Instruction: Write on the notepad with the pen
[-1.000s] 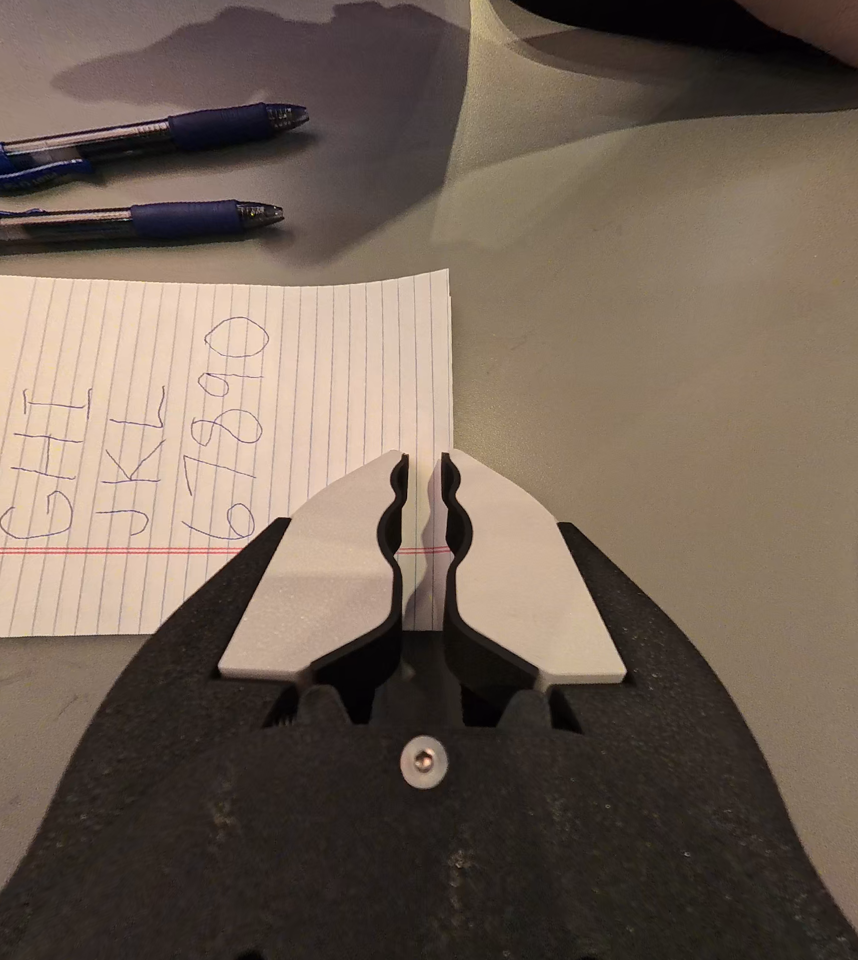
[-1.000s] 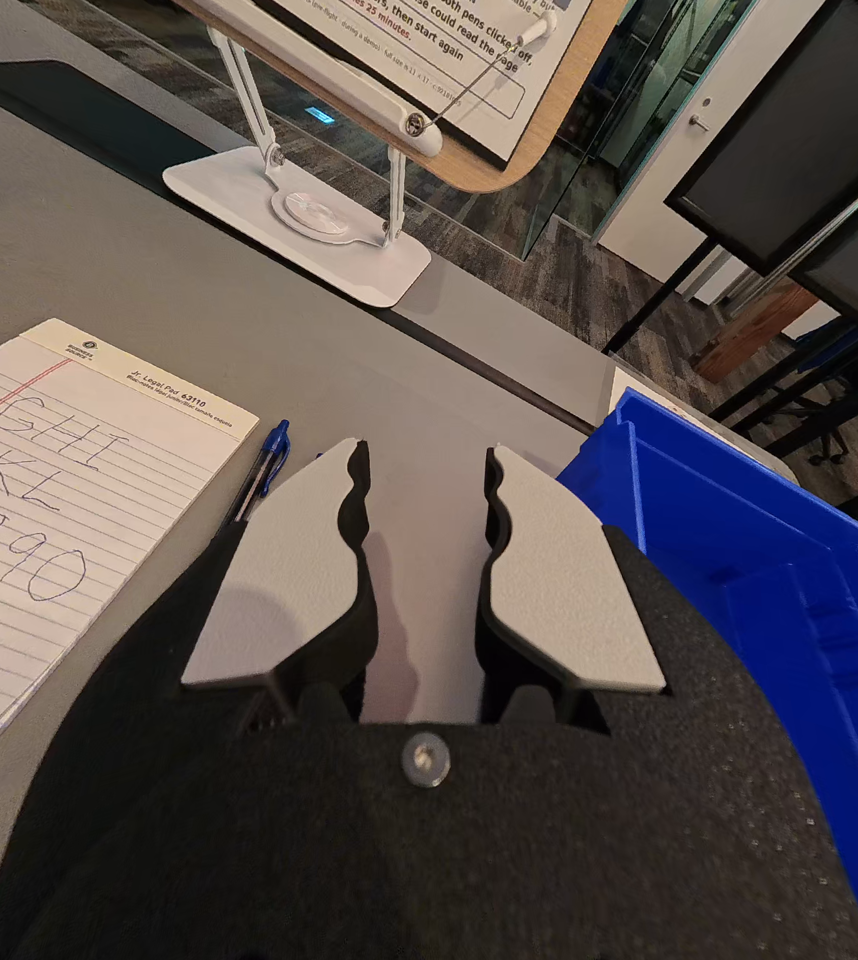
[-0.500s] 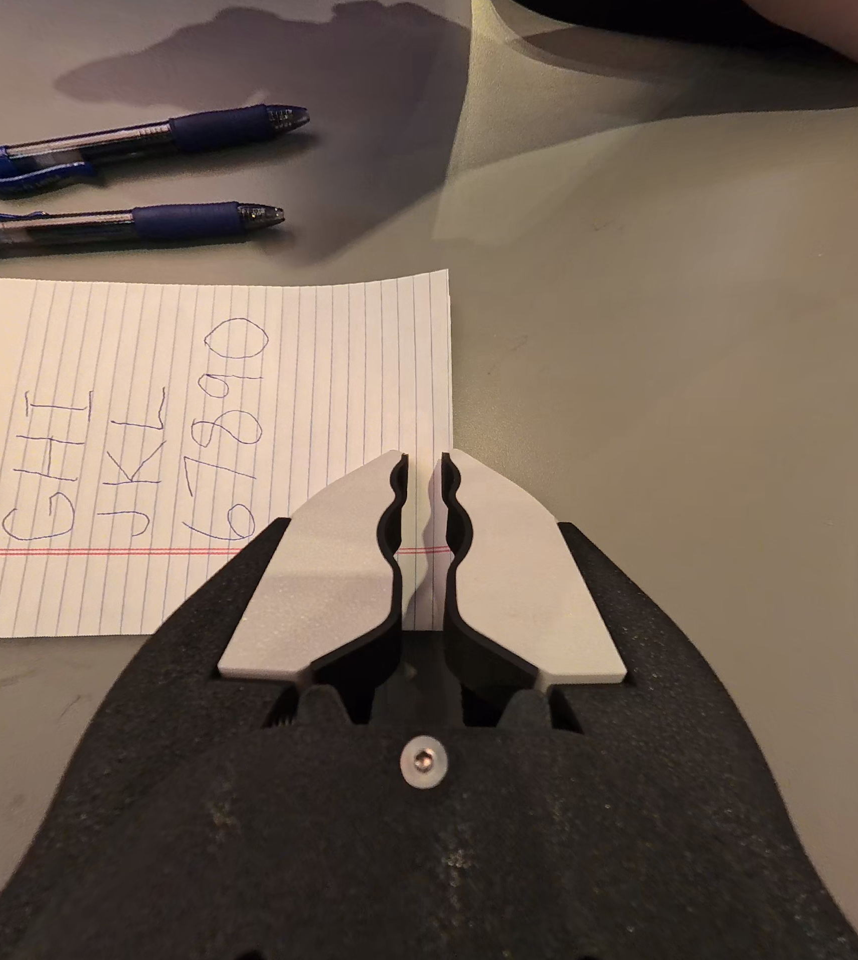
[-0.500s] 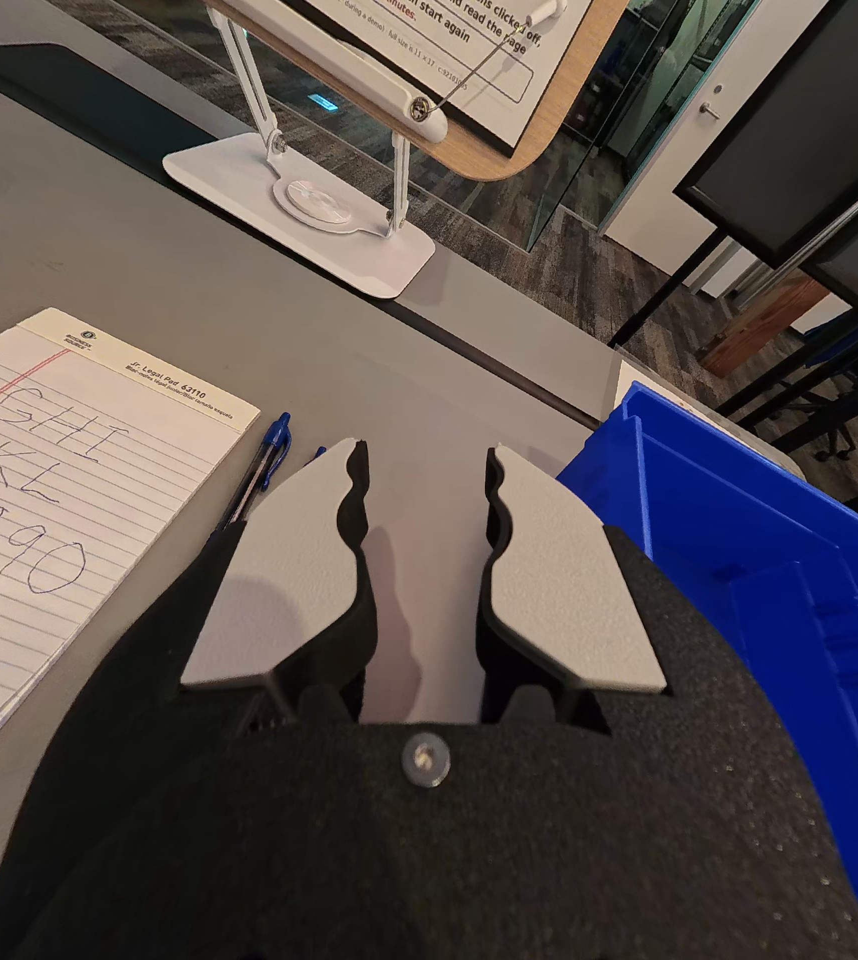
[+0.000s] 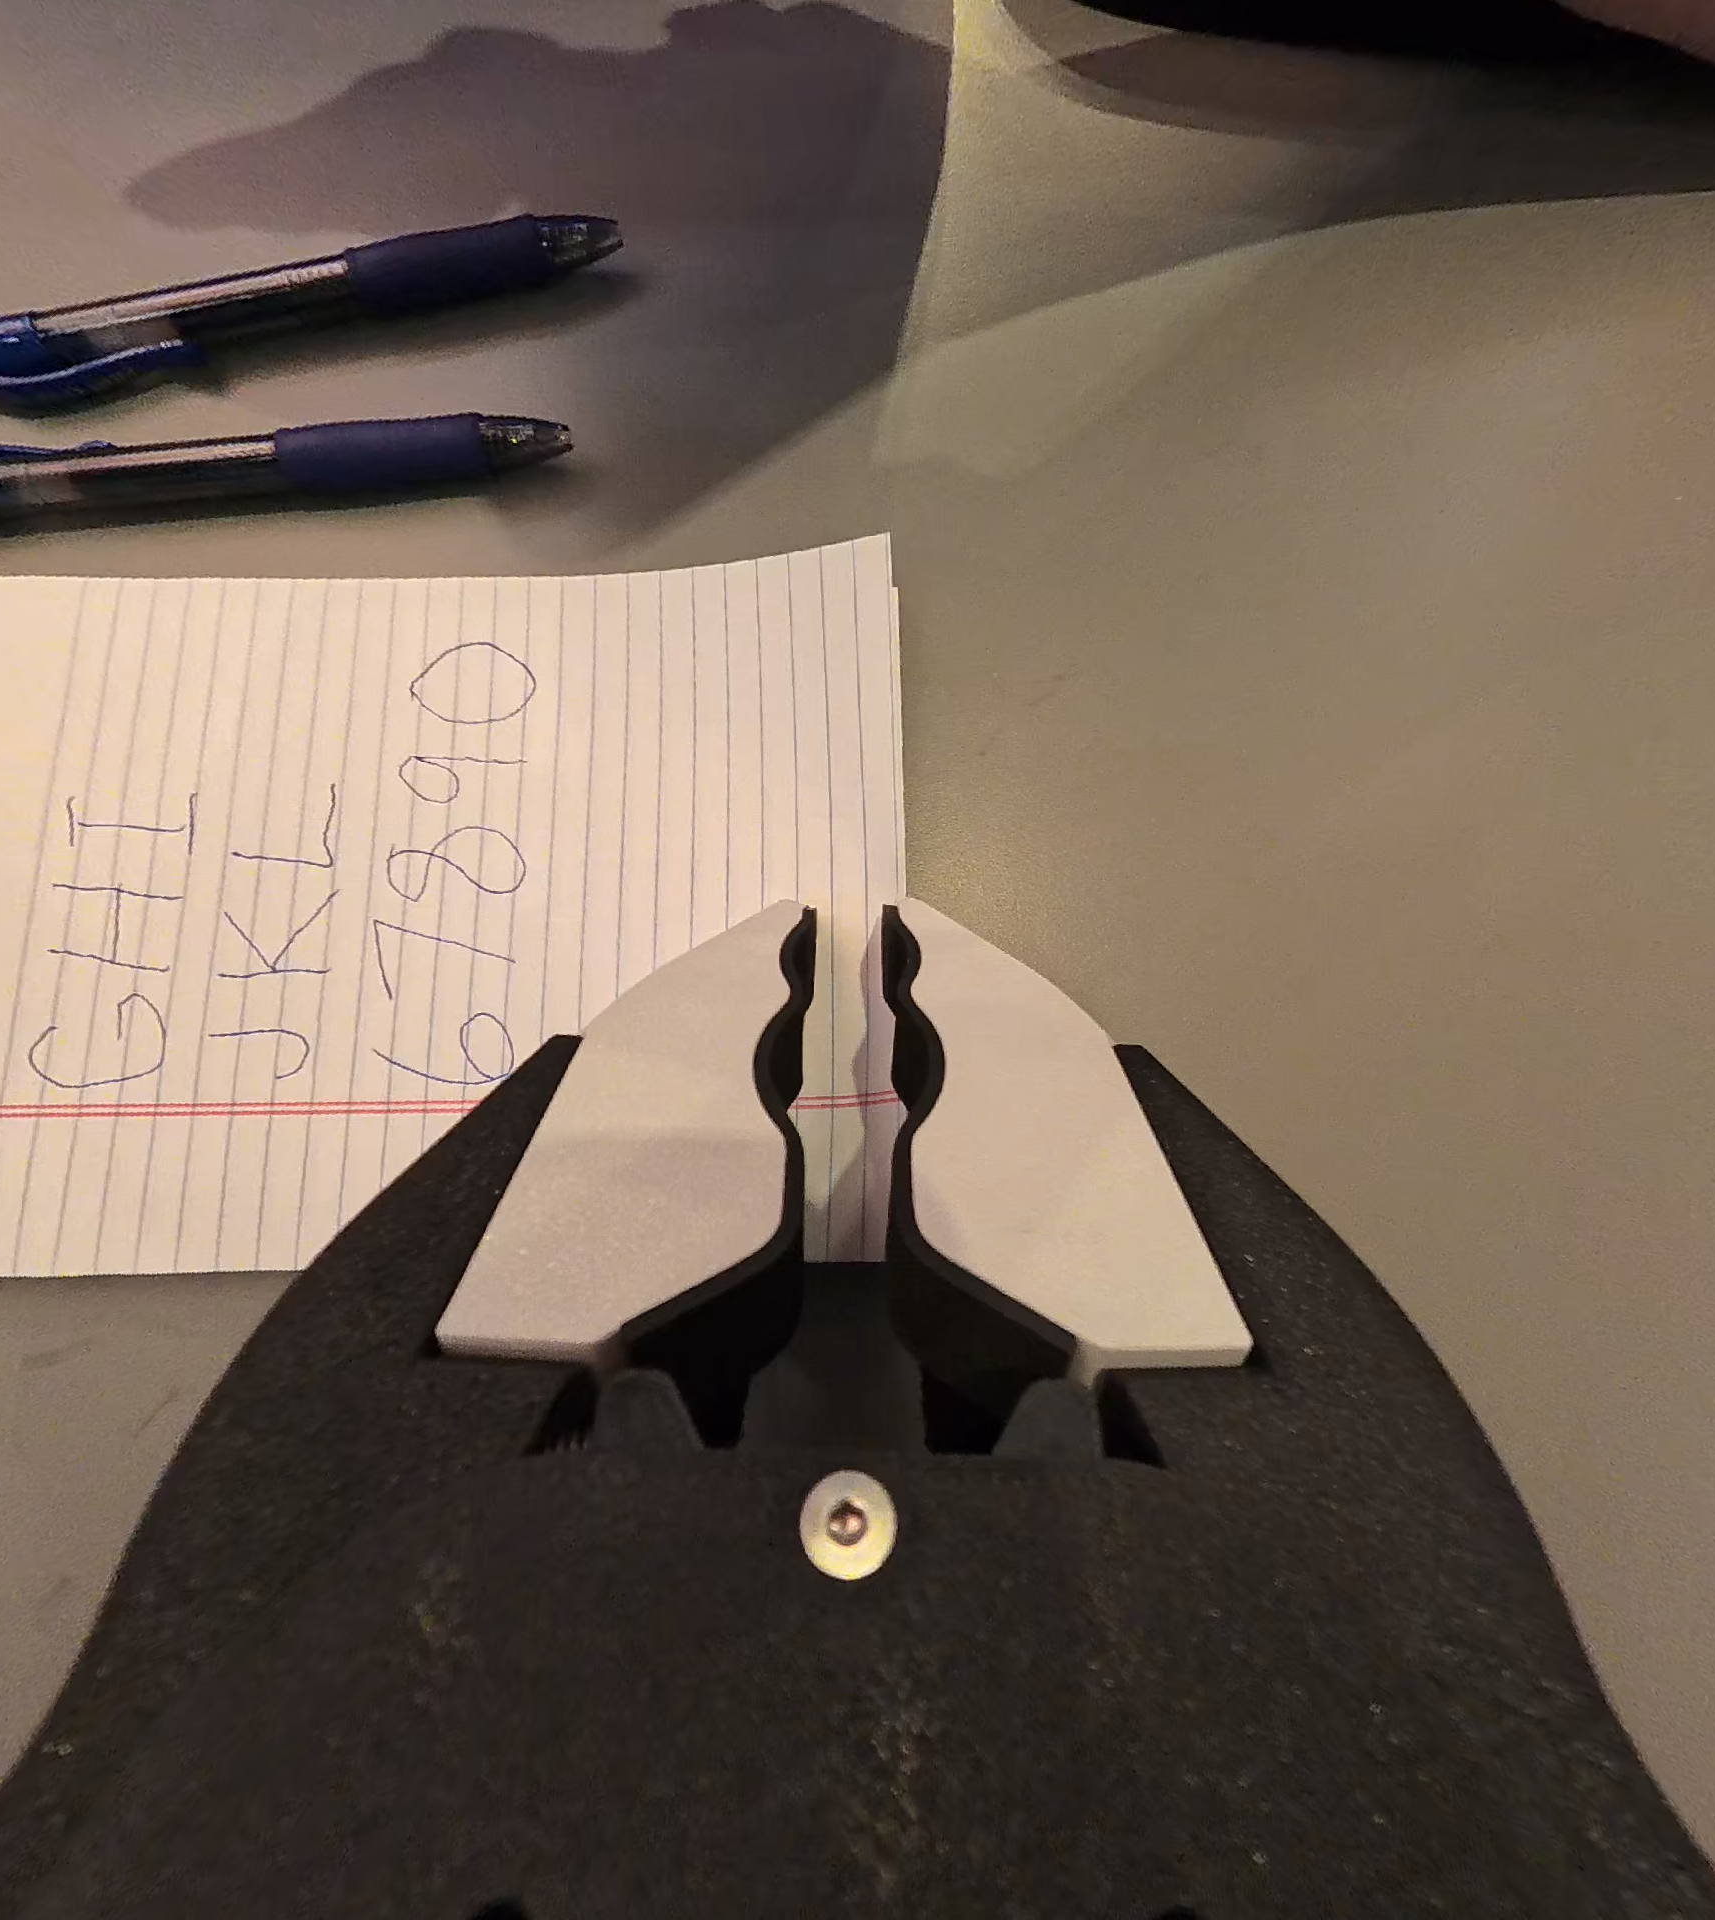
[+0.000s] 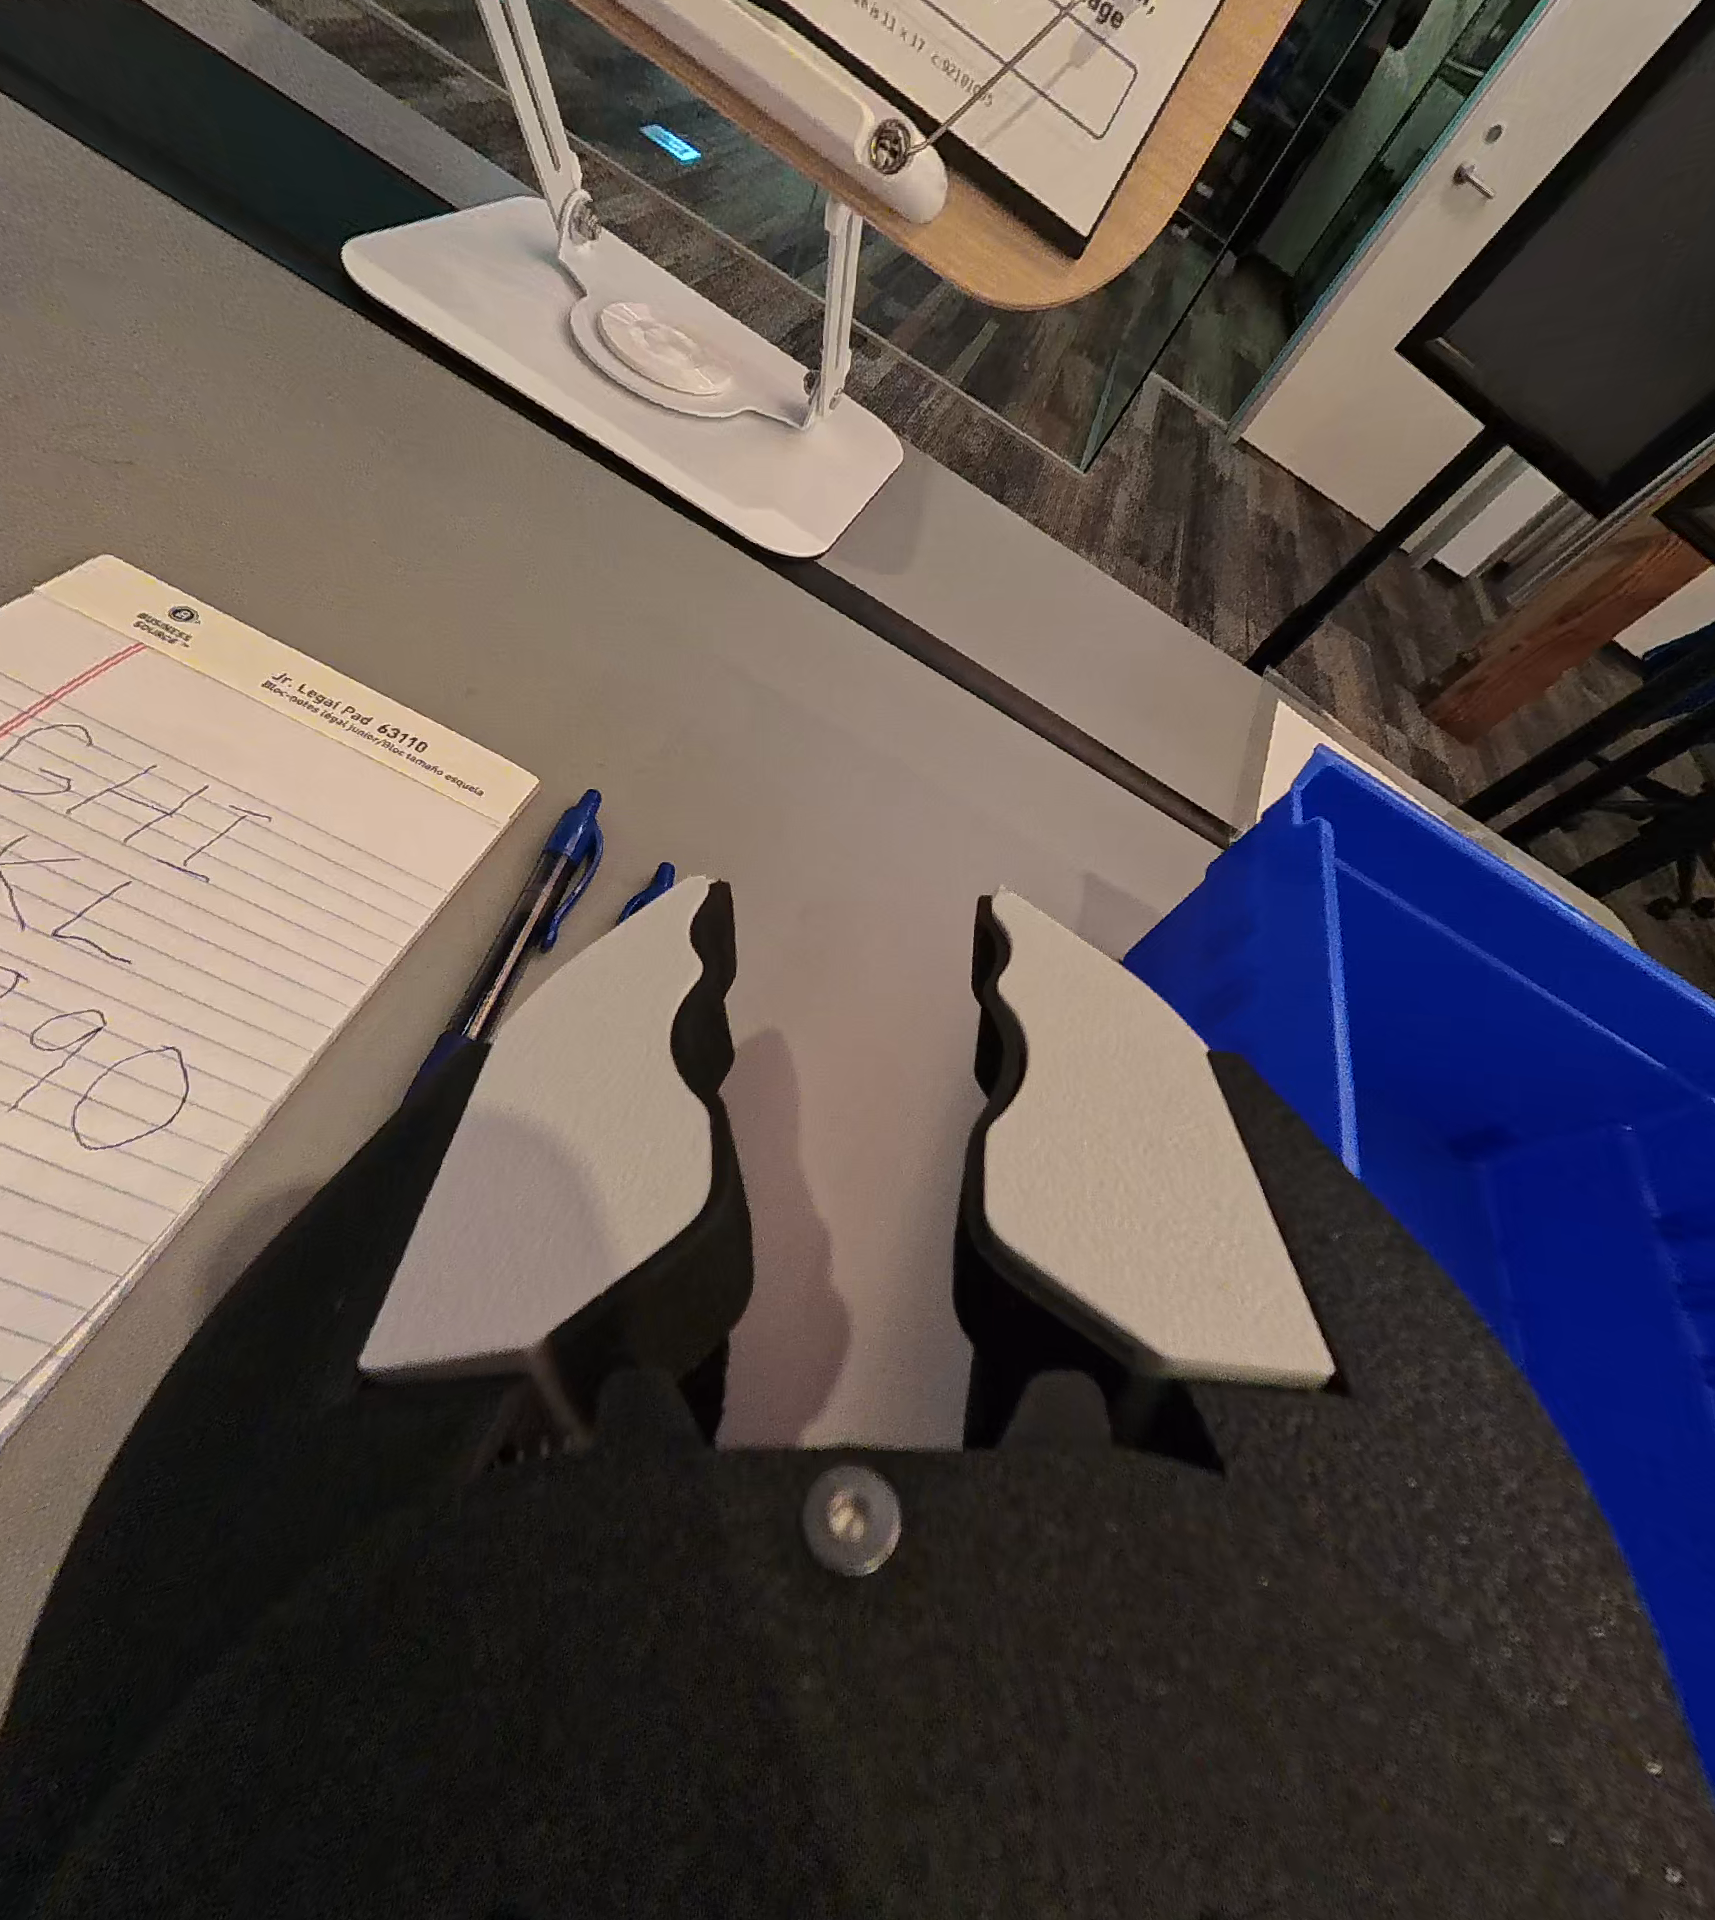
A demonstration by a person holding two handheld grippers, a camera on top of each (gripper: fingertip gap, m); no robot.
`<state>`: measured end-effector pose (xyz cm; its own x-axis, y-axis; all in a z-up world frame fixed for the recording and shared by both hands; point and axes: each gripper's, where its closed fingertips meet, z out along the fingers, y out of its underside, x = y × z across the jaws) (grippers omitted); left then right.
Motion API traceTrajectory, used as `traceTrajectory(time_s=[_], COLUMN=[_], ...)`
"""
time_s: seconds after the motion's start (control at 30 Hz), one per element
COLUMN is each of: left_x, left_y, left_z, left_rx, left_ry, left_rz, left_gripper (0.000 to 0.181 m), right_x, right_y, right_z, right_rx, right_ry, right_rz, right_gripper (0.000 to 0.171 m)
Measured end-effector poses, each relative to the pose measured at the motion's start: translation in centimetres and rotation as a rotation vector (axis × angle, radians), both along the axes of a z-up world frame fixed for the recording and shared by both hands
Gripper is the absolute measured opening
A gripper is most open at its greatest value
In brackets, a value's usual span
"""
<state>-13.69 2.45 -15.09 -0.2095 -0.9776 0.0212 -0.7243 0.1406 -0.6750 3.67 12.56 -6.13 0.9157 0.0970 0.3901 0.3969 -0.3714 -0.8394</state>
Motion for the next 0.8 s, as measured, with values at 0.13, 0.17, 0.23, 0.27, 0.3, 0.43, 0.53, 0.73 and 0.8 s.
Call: traceTrajectory(time_s=[0.13, 0.17, 0.23, 0.27, 0.3, 0.43, 0.53, 0.73, 0.8], left_x=[0.0, 0.0, 0.0, 0.0, 0.0, 0.0, 0.0, 0.0, 0.0], left_y=[0.0, 0.0, 0.0, 0.0, 0.0, 0.0, 0.0, 0.0, 0.0], left_z=[0.0, 0.0, 0.0, 0.0, 0.0, 0.0, 0.0, 0.0, 0.0], left_rx=[0.007, 0.008, 0.007, 0.006, 0.005, -0.006, -0.012, -0.021, -0.028], left_ry=[-0.001, -0.001, -0.001, -0.001, -0.002, -0.005, -0.007, -0.009, -0.010], left_rz=[0.001, 0.001, 0.001, 0.002, 0.001, 0.004, 0.005, 0.008, 0.009], left_gripper=[0.012, 0.012, 0.012, 0.012, 0.012, 0.012, 0.011, 0.011, 0.011], right_x=[0.0, 0.0, 0.0, -0.1, -0.3, -2.7, -7.3, -11.8, -11.8], right_y=[0.1, 0.1, 0.2, 0.2, 0.2, 0.0, -2.1, -9.6, -10.5], right_z=[0.1, 0.1, 0.1, 0.1, 0.1, 0.0, -1.1, -3.2, -4.3], right_rx=[0.004, 0.003, 0.004, 0.004, 0.003, -0.015, -0.095, -0.324, -0.350], right_ry=[-0.007, -0.011, -0.018, -0.021, -0.024, -0.048, -0.031, 0.087, -0.005], right_rz=[0.001, 0.002, 0.005, 0.011, 0.018, 0.184, 0.553, 1.055, 1.092], right_gripper=[0.044, 0.044, 0.044, 0.044, 0.044, 0.045, 0.045, 0.034, 0.033])
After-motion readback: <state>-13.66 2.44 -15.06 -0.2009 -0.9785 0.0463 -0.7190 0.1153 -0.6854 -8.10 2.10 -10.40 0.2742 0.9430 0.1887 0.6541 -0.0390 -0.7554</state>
